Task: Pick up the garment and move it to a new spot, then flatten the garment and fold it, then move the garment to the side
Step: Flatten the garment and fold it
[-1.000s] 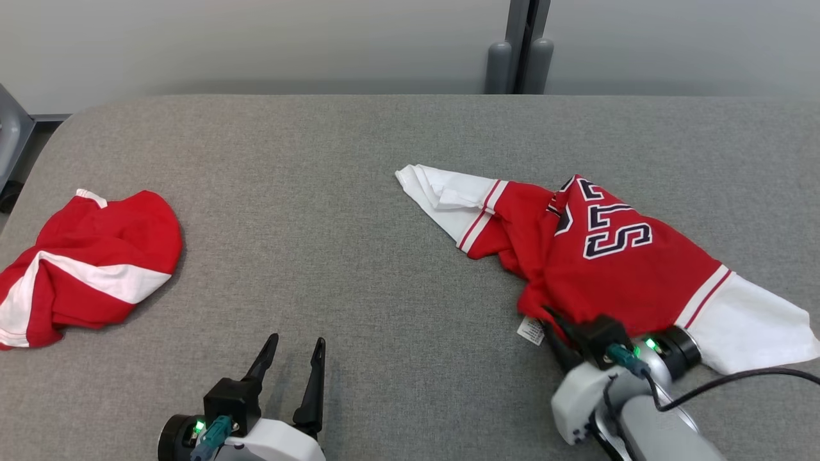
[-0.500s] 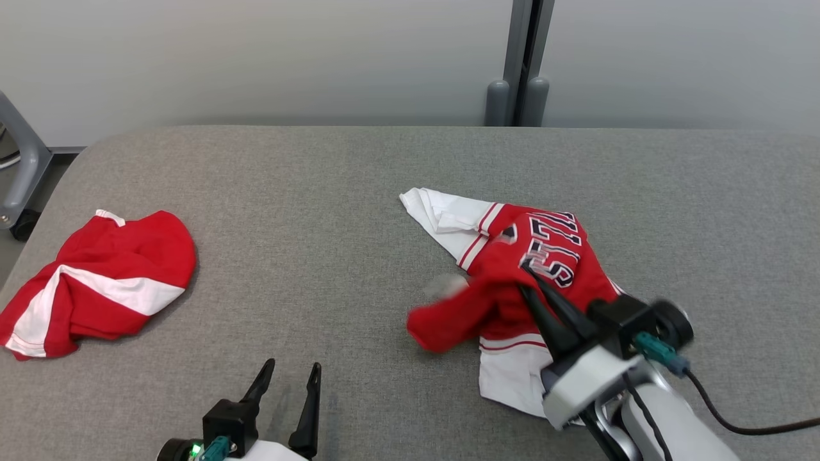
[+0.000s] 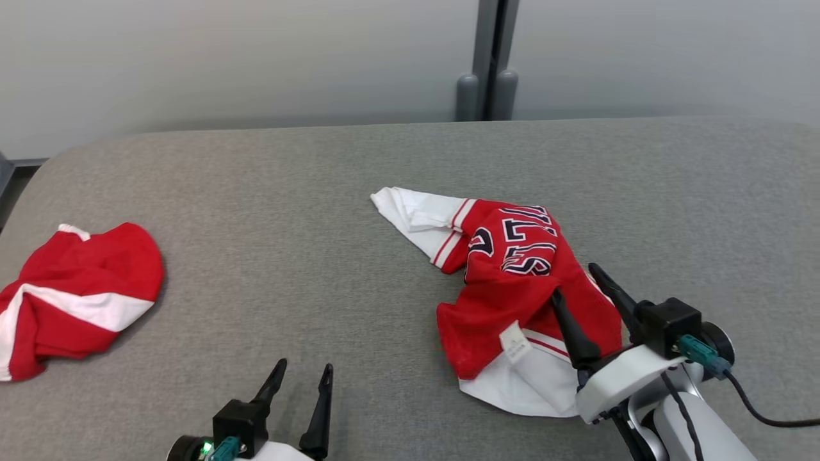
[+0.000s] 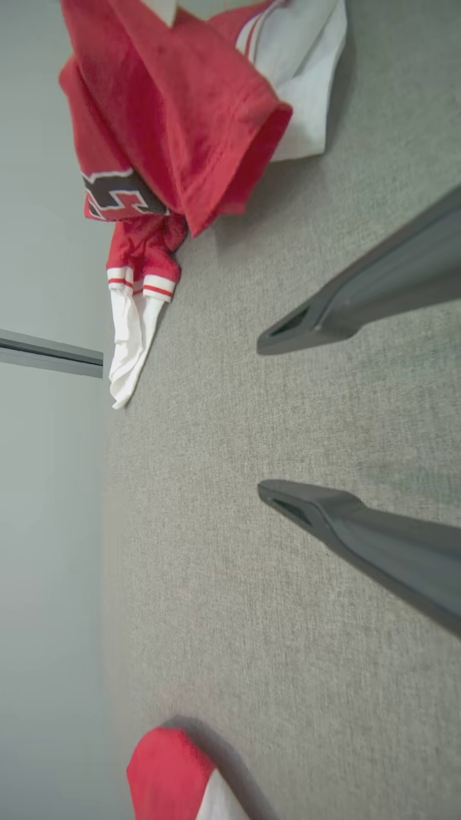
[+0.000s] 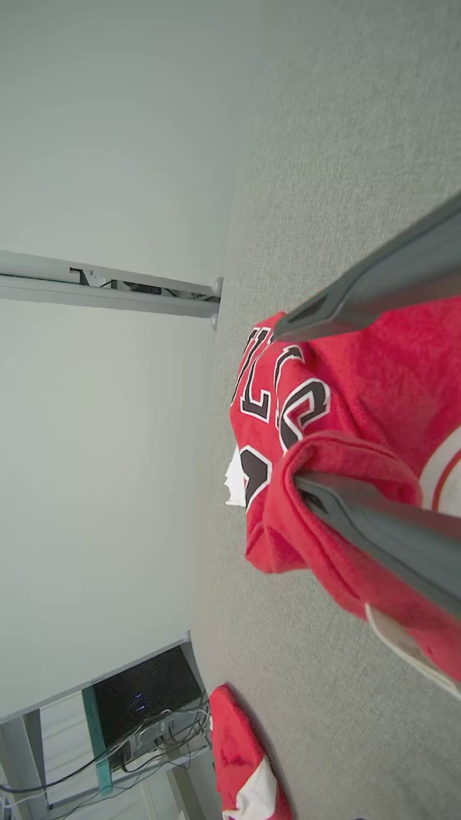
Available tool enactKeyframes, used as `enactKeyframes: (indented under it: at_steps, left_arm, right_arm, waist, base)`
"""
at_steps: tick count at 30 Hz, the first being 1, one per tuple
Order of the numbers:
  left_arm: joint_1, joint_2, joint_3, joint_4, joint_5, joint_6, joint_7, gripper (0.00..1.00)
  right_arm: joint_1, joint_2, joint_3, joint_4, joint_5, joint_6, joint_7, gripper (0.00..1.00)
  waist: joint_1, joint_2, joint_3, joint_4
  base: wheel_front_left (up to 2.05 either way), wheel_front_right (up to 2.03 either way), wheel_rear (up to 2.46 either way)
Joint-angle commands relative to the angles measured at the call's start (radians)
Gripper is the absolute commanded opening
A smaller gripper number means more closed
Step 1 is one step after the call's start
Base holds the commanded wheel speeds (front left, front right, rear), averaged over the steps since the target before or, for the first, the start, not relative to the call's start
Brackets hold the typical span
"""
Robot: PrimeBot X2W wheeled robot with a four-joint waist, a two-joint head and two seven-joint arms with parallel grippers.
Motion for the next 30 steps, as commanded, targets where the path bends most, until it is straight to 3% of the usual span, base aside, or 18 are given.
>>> enactKeyframes:
  at_steps: [1,15,23,30]
  left_arm:
    - [-0.026,0.003,-0.009,-0.007,0.0,-0.005,0.0,1.0]
    - [-0.108,0.004,-0.221,0.002,-0.035,-0.109,0.0,1.0]
    - [-0.144,0.004,-0.29,-0.003,-0.03,-0.129,-0.001,1.0]
    - [-0.135,0.004,-0.27,0.0,-0.018,-0.119,0.0,1.0]
  right_arm:
    - [0.023,0.0,-0.017,-0.017,-0.001,0.0,0.0,1.0]
    - [0.069,0.003,-0.096,-0.048,-0.014,0.0,0.0,1.0]
    - [0.073,0.007,-0.115,-0.056,-0.026,0.0,0.0,1.0]
    - [0.099,-0.002,-0.128,-0.037,-0.035,0.0,0.0,1.0]
  waist:
    - [0.0,0.0,0.001,-0.029]
    - [0.0,0.0,0.069,-0.169]
    - [0.0,0.0,0.09,-0.205]
    - [0.0,0.0,0.076,-0.217]
  base:
    - [0.0,0.0,0.0]
    - [0.0,0.0,0.0]
    - [0.0,0.0,0.0]
    - [0.0,0.0,0.0]
